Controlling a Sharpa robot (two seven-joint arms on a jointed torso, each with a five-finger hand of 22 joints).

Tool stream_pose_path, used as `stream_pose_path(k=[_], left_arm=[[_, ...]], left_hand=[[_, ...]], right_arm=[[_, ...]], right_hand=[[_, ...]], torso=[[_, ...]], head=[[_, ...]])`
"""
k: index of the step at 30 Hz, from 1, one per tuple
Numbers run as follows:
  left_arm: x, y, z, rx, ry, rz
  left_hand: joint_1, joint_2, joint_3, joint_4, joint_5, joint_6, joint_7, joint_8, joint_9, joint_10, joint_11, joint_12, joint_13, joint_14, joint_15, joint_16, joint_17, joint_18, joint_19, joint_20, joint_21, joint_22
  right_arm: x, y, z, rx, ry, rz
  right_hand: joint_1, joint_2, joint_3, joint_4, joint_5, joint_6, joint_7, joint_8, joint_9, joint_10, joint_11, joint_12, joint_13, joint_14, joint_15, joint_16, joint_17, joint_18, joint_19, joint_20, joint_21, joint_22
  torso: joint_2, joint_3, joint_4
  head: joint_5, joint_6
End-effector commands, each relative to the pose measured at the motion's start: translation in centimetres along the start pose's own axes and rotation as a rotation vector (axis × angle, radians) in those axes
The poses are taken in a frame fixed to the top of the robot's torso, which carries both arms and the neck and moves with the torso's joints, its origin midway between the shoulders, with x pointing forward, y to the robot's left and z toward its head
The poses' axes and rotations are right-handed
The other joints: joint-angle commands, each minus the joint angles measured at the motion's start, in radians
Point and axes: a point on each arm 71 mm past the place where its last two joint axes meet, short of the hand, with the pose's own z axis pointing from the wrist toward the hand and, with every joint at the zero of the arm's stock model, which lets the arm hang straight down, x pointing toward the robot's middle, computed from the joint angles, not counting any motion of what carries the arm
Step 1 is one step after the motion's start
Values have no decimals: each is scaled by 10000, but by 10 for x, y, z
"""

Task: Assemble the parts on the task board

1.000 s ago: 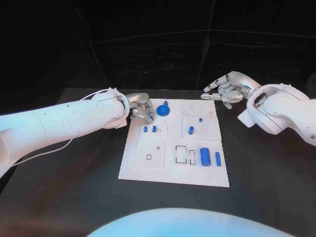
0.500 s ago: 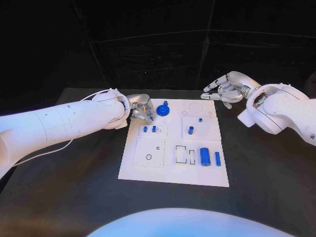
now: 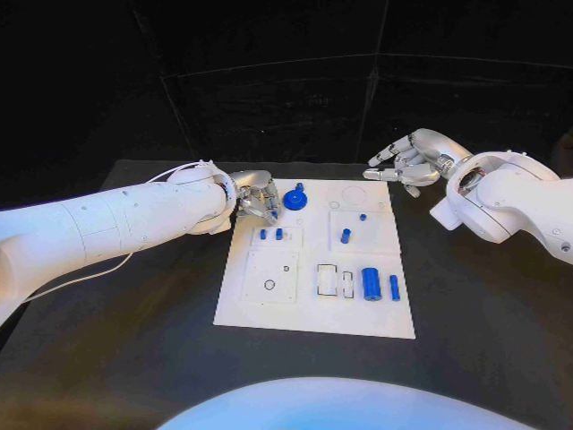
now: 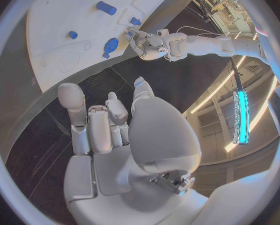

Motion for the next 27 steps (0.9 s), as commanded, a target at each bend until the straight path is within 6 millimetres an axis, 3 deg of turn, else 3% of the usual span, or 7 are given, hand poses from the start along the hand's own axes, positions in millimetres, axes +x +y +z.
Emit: stream_pose_path(k=[1, 27], left_arm=[[4, -1, 1, -49, 230, 49], [3, -3, 1, 27, 57, 42]], left_hand=[[-99, -43, 67, -13, 49, 66, -4, -54, -23, 70, 18, -90, -26, 136, -72, 22, -27, -115, 63, 9, 33, 9], [-124, -67, 112, -40, 49, 40, 12, -115, -55, 59, 35, -159, -51, 128, -59, 14, -58, -120, 53, 16, 48, 33]], right_arm=[[-1, 2, 0, -100, -80, 20], [-1, 2, 1, -98, -65, 16]], right_hand=[[86, -19, -25, 11, 30, -32, -16, 61, -4, -40, -14, 62, 2, 420, -35, -52, 14, 126, 73, 9, -49, 11], [86, -19, -25, 11, 30, -32, -16, 61, -4, -40, -14, 62, 2, 420, -35, -52, 14, 126, 73, 9, -49, 11]], torso=[[0, -6, -10], [1, -1, 4]], head=[[0, 9], [-29, -43]])
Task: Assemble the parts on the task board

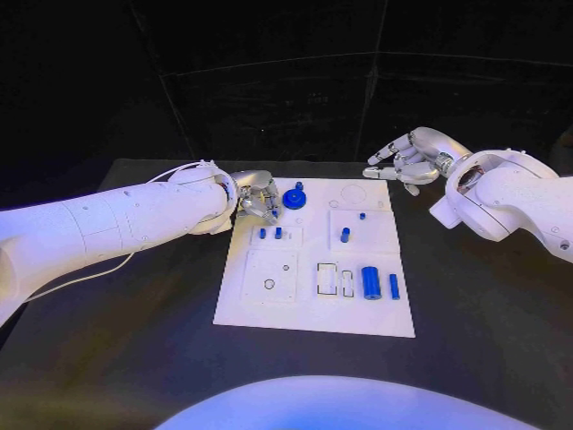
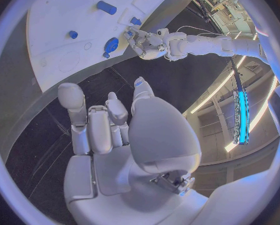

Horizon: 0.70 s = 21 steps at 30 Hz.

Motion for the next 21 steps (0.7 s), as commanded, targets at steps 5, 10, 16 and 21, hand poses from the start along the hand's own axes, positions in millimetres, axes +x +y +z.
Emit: stream_pose_path(k=[5, 10, 16, 21], left_arm=[[1, 0, 0, -58, 108, 32], [1, 1, 0, -188, 176, 34], [1, 2, 0, -232, 222, 33], [2, 2, 0, -208, 246, 31]], left_hand=[[-171, -125, 107, -36, 48, -194, 65, -270, -101, -55, 94, -206, -41, 116, -20, 3, -59, -122, 25, 36, 30, 4], [-327, -293, 108, -48, 48, -507, 164, -535, -201, -421, 231, -494, -90, 75, 86, -46, -181, -124, -35, 102, -37, -52], [-385, -387, 114, -77, 49, -594, 208, -647, -207, -651, 305, -668, -90, 47, 150, -73, -256, -118, -80, 154, -88, -94], [-381, -383, 132, -87, 52, -575, 213, -656, -199, -655, 310, -683, -79, 43, 161, -73, -264, -114, -89, 168, -93, -97]], right_arm=[[-1, 2, 1, -104, -58, 18], [-1, 2, 1, -103, -59, 17], [-1, 2, 0, -95, -63, 17], [-1, 1, 0, -88, -68, 16]], right_hand=[[96, -5, -46, 14, 35, -34, -18, 66, -4, -41, -15, 59, -8, 420, -37, -57, 13, 128, 73, 6, -55, 1], [96, -5, -46, 14, 35, -34, -18, 66, -4, -41, -15, 59, -8, 420, -37, -57, 13, 128, 73, 6, -55, 1], [96, -5, -46, 14, 35, -34, -18, 66, -4, -41, -15, 59, -8, 420, -37, -57, 13, 128, 73, 6, -55, 1], [96, -5, -46, 14, 35, -34, -18, 66, -4, -41, -15, 59, -8, 420, -37, -57, 13, 128, 73, 6, -55, 1]], torso=[[-4, 4, -3], [-5, 2, 1], [-1, 1, 1], [-3, 1, 2]], head=[[6, 1], [5, -6], [-4, -8], [-6, -19]])
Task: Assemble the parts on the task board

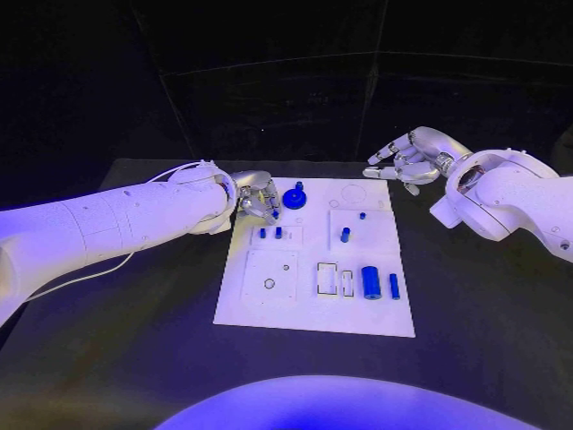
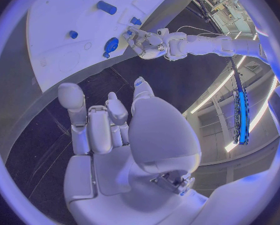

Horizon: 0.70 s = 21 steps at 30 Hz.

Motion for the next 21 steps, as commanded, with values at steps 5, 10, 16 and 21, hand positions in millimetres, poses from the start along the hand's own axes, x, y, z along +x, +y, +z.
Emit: stream_pose_path(k=[5, 10, 16, 21], left_arm=[[0, 1, -1, -45, 114, 26], [-2, 5, -4, -96, -14, 14], [-7, 15, -11, -135, -458, -263], [-19, 22, -19, 81, -1237, -924]], left_hand=[[-45, -44, 63, -11, 51, -11, 1, -43, 6, -53, 7, -64, 10, 80, 55, -30, -12, -111, -2, 84, -40, -15], [-26, -62, 87, -43, 51, -22, 13, -74, 4, -67, 16, -89, 14, 77, 61, -31, -29, -112, 3, 96, -14, 19], [17, -95, 201, -135, 52, -285, 72, -295, -17, -274, 86, -265, -2, 79, 109, -16, -46, -92, -29, 148, -62, -23], [14, -129, 259, -178, 52, -395, 112, -395, -13, -417, 132, -376, -7, 94, 143, 12, -22, -68, -69, 182, -151, -115]], right_arm=[[-1, 1, 0, -80, -75, 16], [-3, -1, 0, -10, -113, 2], [-7, -9, 1, 151, -112, -429], [-9, -13, 3, 67, 165, -1678]], right_hand=[[96, -5, -46, 14, 36, -34, -18, 66, -4, -41, -15, 59, -8, 421, -36, -57, 14, 128, 73, 6, -55, 1], [98, -4, -57, 16, 35, -35, -18, 67, -5, -65, -15, 23, -47, 413, -37, -83, -23, 135, 59, 6, -75, -37], [904, 173, 149, -404, -144, 92, -80, 154, 13, -1948, -79, -2856, -2733, 335, -94, -297, -263, 212, -136, -34, -363, -501], [2071, 262, 538, -818, -547, 711, -122, 243, -4, -2436, -107, -6456, -5849, 281, -107, -784, -850, 207, -121, -76, -567, -741]], torso=[[-2, -2, -2], [-2, -8, 4], [-8, -17, 20], [-14, -16, 8]], head=[[-6, -9], [-3, -9], [-10, -1], [0, 15]])
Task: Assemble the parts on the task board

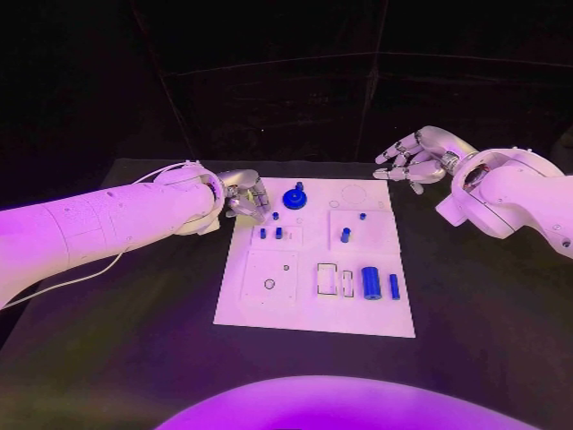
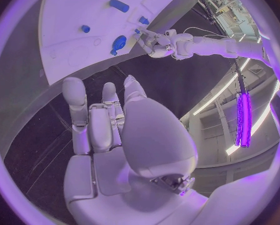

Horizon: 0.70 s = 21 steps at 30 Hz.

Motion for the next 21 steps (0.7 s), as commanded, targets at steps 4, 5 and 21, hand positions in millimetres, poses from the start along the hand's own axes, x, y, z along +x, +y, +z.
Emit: stream_pose_path(k=[4, 5, 21], left_arm=[[-22, 3, -9, 737, -1597, -1884], [-26, 4, -11, 889, -1856, -2421], [-38, -2, -40, 3110, -3283, -10204]], left_hand=[[-97, -86, 73, 48, 53, -33, 30, -31, 16, -64, 15, -58, 1, 94, 94, 14, 11, -10, -104, 69, -288, -294], [-133, -83, 69, 68, 52, -8, 45, -25, 22, -50, 23, -55, 5, 95, 100, 18, 16, -4, -116, 76, -318, -325], [-442, 216, -14, 430, 59, 503, 19, 74, 61, 745, -83, 416, 144, -2249, 105, -3141, -5073, 453, -1943, 180, -3207, -2885]], right_arm=[[4, 3, 2, -545, 586, -2461], [5, 4, 2, -649, 655, -2868], [43, 7, -1, -1579, 943, -6123]], right_hand=[[738, -62, 302, -235, -377, 658, 14, 9, -22, 107, 90, -2591, -2369, 304, -3, -117, -144, 36, 175, 38, 54, 181], [783, -92, 343, -240, -423, 723, 34, -16, -33, 219, 84, -2883, -2658, 311, 15, -111, -139, 37, 192, 48, 71, 208], [1029, -411, 828, -315, -956, 974, 6, -490, -73, 329, 260, -4527, -4566, 301, 174, -214, -292, 35, 126, 203, 18, 142]], torso=[[1, 9, -20], [-3, 12, -22], [6, -7, 9]], head=[[-7, 47], [-41, 60], [-774, 310]])
